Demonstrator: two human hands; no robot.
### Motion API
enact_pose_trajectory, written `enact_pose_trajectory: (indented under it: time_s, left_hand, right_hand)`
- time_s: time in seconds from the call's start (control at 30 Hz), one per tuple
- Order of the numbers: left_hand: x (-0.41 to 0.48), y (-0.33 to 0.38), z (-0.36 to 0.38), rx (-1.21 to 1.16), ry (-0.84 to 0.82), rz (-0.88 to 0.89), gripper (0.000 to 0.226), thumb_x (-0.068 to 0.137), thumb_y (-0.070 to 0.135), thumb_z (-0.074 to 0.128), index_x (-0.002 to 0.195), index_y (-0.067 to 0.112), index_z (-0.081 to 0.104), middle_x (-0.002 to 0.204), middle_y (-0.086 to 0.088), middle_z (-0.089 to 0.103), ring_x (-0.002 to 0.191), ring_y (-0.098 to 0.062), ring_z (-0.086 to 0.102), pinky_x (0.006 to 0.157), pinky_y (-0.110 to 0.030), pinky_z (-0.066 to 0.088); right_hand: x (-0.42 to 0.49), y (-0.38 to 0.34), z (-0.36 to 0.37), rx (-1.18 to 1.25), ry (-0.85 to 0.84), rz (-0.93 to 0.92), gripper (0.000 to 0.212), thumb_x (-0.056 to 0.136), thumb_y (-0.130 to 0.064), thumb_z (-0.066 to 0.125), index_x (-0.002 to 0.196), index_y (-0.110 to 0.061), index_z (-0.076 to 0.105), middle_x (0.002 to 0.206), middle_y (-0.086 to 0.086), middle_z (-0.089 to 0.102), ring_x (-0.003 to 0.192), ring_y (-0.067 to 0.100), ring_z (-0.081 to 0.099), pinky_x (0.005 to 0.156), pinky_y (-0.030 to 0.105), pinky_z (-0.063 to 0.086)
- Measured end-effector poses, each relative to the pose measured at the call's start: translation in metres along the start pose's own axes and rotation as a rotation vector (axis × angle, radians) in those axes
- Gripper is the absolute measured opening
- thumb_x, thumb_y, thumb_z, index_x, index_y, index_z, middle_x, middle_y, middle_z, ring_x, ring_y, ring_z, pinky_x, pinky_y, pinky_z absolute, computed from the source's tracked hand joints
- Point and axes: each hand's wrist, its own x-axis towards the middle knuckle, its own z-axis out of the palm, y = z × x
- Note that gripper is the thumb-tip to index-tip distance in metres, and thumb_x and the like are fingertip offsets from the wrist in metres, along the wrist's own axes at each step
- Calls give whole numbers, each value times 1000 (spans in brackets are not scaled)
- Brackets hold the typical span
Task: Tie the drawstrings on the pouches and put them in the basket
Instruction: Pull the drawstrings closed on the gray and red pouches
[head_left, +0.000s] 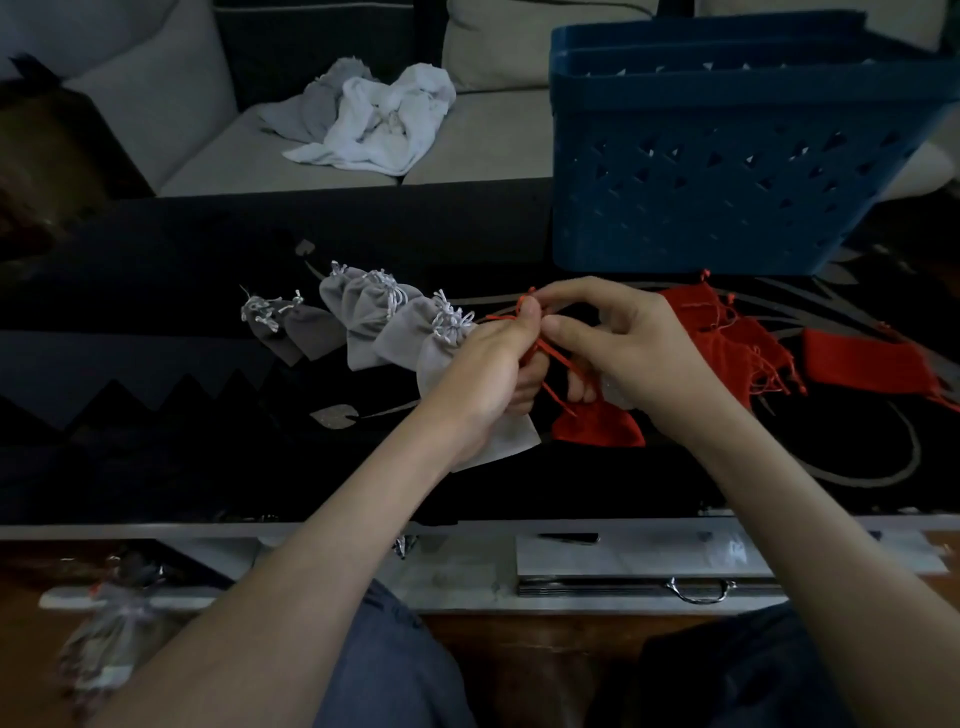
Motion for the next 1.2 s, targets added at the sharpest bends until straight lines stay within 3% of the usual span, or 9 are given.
enact_pose_trajectory:
  time_s: [0.17,0.27,0.47,0.53,0.67,0.8,0.93,1.07,1.2]
  left_hand:
    - [1,3,-5,-26,-88,26,40,102,35,32,80,7,48,41,6,27,38,-7,19,44,-27,11]
    - [1,2,-6,2,-88,23,45,103,35,32,65,12,40,40,6,28,38,-7,20,44,-25,14]
    - [5,1,-5,-75,-22,-1,32,103,23,36,80,6,49,46,4,38,40,-5,27,42,-19,20]
    - [7,-2,-5,-68,37,15,28,103,18,38,83,4,53,48,6,42,41,-3,30,42,-16,23]
    - [8,0,-14,-102,144,56,26,101,14,42,81,9,59,51,8,54,41,0,38,42,-12,26]
    - [4,3,-19,-72,116,89,19,97,9,46,83,9,60,56,8,62,50,3,55,54,-11,39]
    - [2,3,-19,167,114,200,15,94,4,52,86,12,61,67,9,66,65,4,62,63,-7,43]
    - [5,-2,-18,738,335,531,9,91,10,60,93,15,67,83,14,65,83,-3,62,74,-11,44]
    - [9,-8,-18,1068,395,647,17,93,19,56,104,11,66,88,-6,65,79,-19,59,71,-26,47]
  right_hand:
    - [-2,-3,-3,72,5,38,10,89,-10,61,97,-4,64,40,6,47,31,5,39,37,13,29]
    - [0,0,-2,50,27,50,6,88,-13,64,92,-9,66,42,5,50,36,10,44,41,17,35]
    - [-1,4,3,41,184,-1,9,89,-10,62,80,-10,61,49,7,55,44,12,50,45,19,41]
    - [1,2,0,76,152,32,3,89,-10,62,89,-8,59,54,3,58,48,8,53,49,17,42]
    - [3,2,-10,83,-46,119,33,87,-5,62,116,-9,46,66,0,61,65,2,60,64,10,43]
    - [3,4,-13,149,-42,189,37,88,0,59,121,-8,44,70,2,60,72,11,60,57,12,45]
    - [4,5,-13,62,5,147,31,90,-2,59,117,-10,48,67,-3,61,72,9,62,64,14,47]
    - [5,5,-8,-27,29,78,24,91,-8,59,110,-21,55,64,-9,62,67,5,57,65,16,46]
    - [3,2,-7,-7,70,30,22,89,-8,61,102,-26,59,68,-7,62,71,7,59,72,20,47]
